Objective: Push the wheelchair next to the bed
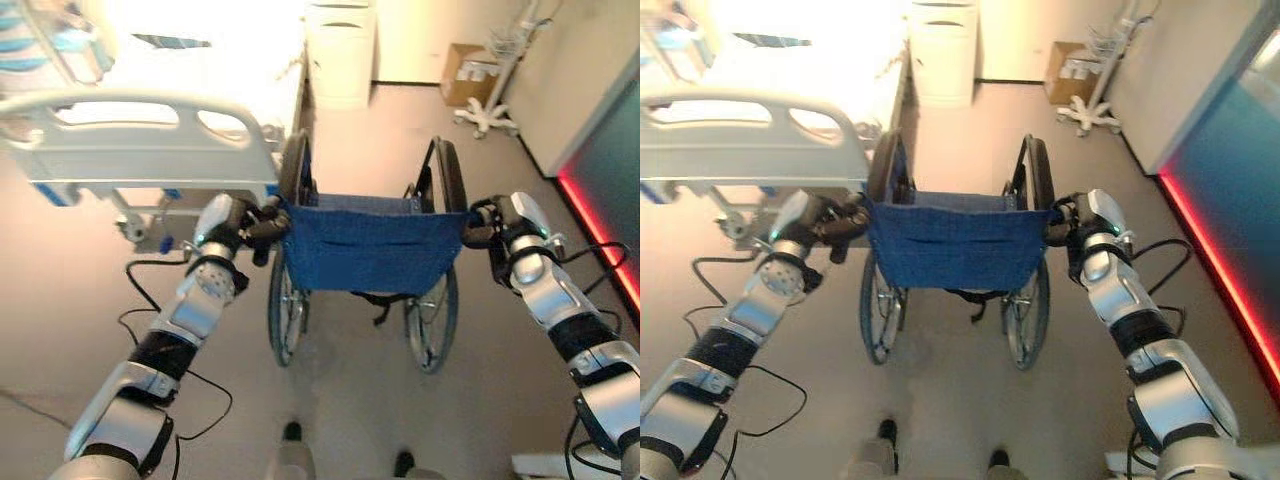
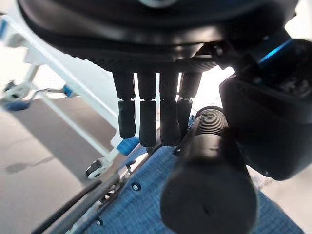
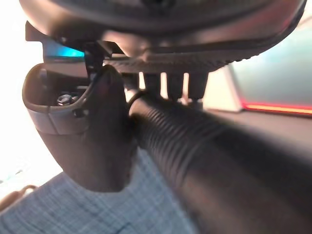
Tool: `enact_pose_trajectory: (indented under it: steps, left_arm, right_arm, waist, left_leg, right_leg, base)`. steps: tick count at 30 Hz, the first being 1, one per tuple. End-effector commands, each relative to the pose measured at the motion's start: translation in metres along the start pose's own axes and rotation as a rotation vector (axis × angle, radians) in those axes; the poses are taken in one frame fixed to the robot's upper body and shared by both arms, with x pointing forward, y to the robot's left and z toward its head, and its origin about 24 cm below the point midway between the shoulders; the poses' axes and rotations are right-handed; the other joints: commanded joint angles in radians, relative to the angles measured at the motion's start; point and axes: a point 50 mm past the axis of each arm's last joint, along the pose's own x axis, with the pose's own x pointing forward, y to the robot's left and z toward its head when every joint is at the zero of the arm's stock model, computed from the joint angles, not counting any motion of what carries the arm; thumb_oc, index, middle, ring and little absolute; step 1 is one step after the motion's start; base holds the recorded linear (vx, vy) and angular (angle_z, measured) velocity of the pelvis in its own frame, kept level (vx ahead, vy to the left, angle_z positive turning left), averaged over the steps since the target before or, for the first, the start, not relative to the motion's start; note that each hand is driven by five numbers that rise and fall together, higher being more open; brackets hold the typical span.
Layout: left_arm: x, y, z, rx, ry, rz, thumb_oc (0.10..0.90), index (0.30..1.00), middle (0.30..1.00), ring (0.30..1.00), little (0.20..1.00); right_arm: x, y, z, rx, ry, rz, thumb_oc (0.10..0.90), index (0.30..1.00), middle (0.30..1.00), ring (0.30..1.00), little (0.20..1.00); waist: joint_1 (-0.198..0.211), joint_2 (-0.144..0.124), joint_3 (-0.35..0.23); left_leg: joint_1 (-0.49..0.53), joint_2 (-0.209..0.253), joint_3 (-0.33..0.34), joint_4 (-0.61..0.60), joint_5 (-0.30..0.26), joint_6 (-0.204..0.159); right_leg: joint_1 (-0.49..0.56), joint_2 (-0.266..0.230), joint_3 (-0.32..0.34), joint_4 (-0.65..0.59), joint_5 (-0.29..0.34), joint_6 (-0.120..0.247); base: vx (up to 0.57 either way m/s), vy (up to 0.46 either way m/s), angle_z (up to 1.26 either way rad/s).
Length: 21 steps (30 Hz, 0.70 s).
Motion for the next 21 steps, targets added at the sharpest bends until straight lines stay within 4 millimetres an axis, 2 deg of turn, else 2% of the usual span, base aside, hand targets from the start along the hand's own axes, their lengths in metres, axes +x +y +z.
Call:
enact_pose_trajectory:
  steps: [1,2,3,5,7,9,12,16,21]
  left_arm:
    - [-0.024,-0.088,-0.017,0.014,0.056,-0.398,0.400,0.300,0.300,0.300,0.300]
    - [-0.025,-0.090,-0.015,0.007,0.049,-0.404,0.400,0.300,0.300,0.300,0.300]
    - [-0.026,-0.090,-0.012,0.005,0.040,-0.408,0.400,0.300,0.300,0.300,0.300]
    - [-0.026,-0.091,-0.004,-0.001,0.019,-0.424,0.400,0.300,0.300,0.300,0.300]
    - [-0.026,-0.094,0.002,-0.007,0.013,-0.430,0.400,0.300,0.300,0.300,0.300]
    - [-0.024,-0.095,0.003,-0.008,0.035,-0.407,0.400,0.300,0.300,0.300,0.300]
    - [-0.020,-0.098,-0.003,-0.057,0.095,-0.362,0.400,0.300,0.300,0.300,0.300]
    - [-0.015,-0.098,-0.008,-0.073,0.141,-0.311,0.400,0.300,0.300,0.300,0.300]
    - [-0.007,-0.095,-0.008,-0.082,0.165,-0.288,0.400,0.300,0.300,0.300,0.300]
  right_arm:
    - [-0.006,0.033,0.015,-0.032,-0.084,0.216,0.400,0.300,0.300,0.300,0.300]
    - [-0.006,0.036,0.016,-0.024,-0.078,0.220,0.400,0.300,0.300,0.300,0.300]
    - [-0.006,0.039,0.018,-0.012,-0.070,0.222,0.400,0.300,0.300,0.300,0.300]
    - [-0.008,0.047,0.016,0.026,-0.041,0.223,0.400,0.300,0.300,0.300,0.300]
    - [-0.009,0.053,0.016,0.050,-0.025,0.226,0.400,0.300,0.300,0.300,0.300]
    - [-0.009,0.059,0.019,0.059,-0.033,0.252,0.400,0.300,0.300,0.300,0.300]
    - [-0.006,0.065,0.028,0.053,-0.055,0.305,0.400,0.300,0.300,0.300,0.300]
    - [-0.007,0.076,0.035,0.073,-0.063,0.341,0.400,0.300,0.300,0.300,0.300]
    - [-0.008,0.086,0.041,0.096,-0.059,0.351,0.400,0.300,0.300,0.300,0.300]
  waist:
    - [-0.080,-0.077,0.078]
    - [-0.072,-0.074,0.075]
    - [-0.066,-0.068,0.071]
    - [-0.052,-0.052,0.074]
    - [-0.032,-0.036,0.074]
    - [-0.009,-0.025,0.070]
    - [0.016,-0.012,0.057]
    - [0.016,-0.028,0.024]
    - [0.026,-0.051,-0.001]
  left_leg:
    - [0.015,-0.025,-0.067,0.131,0.077,-0.050]
    - [0.020,-0.088,-0.091,0.116,0.040,-0.032]
    - [0.016,-0.135,-0.095,0.098,0.026,-0.022]
    - [-0.016,-0.220,-0.083,0.056,0.030,-0.014]
    - [-0.062,-0.280,-0.086,0.007,0.054,-0.010]
    - [-0.096,-0.312,-0.104,-0.049,0.096,-0.009]
    - [-0.123,-0.323,-0.112,-0.102,0.162,-0.019]
    - [-0.106,-0.322,-0.049,-0.053,0.089,0.016]
    - [-0.087,-0.322,-0.048,-0.027,0.040,0.055]
  right_leg:
    - [-0.010,-0.004,-0.006,-0.084,0.161,-0.071]
    - [-0.006,0.004,0.007,-0.084,0.158,-0.069]
    - [0.000,0.021,0.016,-0.087,0.156,-0.072]
    - [0.028,0.062,0.034,-0.095,0.149,-0.079]
    - [0.053,0.100,0.055,-0.100,0.140,-0.084]
    - [0.081,0.130,0.089,-0.099,0.120,-0.091]
    - [0.119,0.165,0.122,-0.107,0.101,-0.103]
    - [0.125,0.146,0.096,-0.075,0.077,-0.094]
    - [0.122,0.125,0.079,-0.018,0.040,-0.072]
  base:
    - [0.16,-0.184,0.25]
    - [0.15,-0.134,0.11]
    - [0.14,-0.127,0.02]
    - [0.16,-0.121,-0.16]
    - [0.18,-0.089,-0.25]
    - [0.23,-0.059,-0.25]
    - [0.26,-0.002,-0.45]
    - [0.26,0.060,-0.51]
    - [0.22,0.047,-0.16]
